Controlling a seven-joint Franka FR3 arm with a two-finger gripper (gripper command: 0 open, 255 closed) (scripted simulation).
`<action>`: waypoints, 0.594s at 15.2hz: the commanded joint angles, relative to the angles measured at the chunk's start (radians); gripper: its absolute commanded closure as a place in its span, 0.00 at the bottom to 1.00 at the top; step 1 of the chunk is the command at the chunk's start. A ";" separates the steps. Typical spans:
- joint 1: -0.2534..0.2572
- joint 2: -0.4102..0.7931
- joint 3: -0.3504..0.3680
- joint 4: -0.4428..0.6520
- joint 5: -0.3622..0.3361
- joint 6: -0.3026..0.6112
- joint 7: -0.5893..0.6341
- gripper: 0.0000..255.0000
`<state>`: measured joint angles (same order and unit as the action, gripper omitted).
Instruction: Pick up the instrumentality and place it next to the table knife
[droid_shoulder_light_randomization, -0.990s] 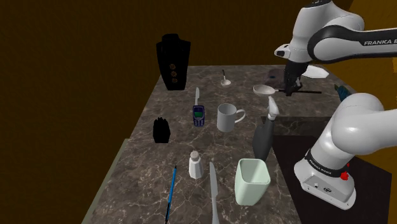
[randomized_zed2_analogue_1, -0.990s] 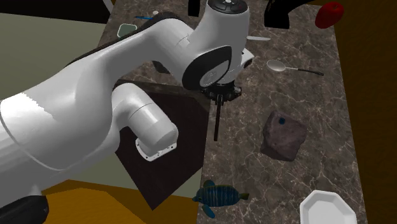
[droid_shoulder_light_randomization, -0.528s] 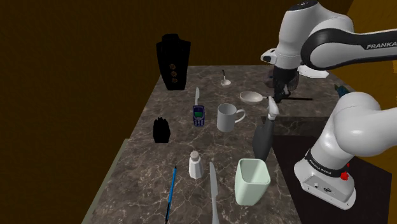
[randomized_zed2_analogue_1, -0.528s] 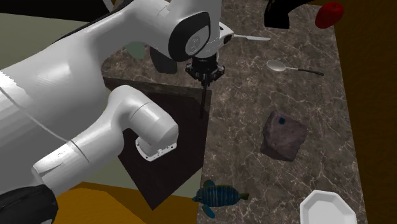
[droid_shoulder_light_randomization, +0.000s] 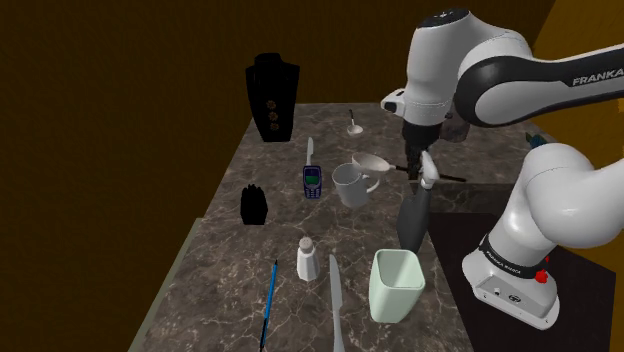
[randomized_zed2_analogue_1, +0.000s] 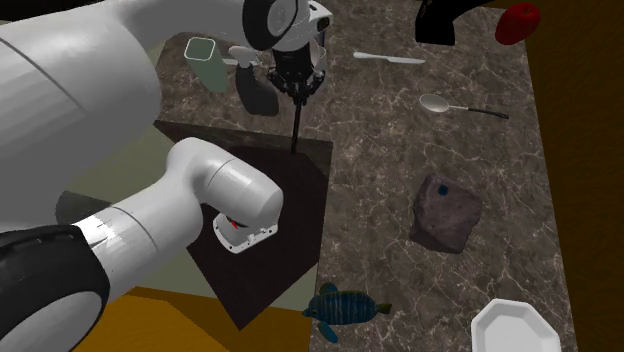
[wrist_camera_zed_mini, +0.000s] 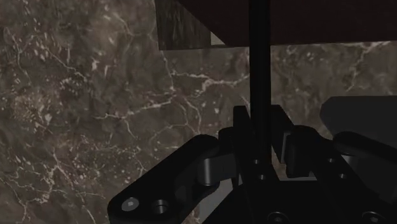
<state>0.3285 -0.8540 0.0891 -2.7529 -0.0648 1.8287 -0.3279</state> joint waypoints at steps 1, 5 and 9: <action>0.024 0.057 0.043 0.036 0.034 0.016 0.048 1.00; 0.059 0.174 0.125 0.118 0.085 0.045 0.139 1.00; 0.079 0.299 0.201 0.216 0.114 0.068 0.227 1.00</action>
<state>0.4025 -0.5873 0.2702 -2.5633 0.0414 1.8923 -0.1251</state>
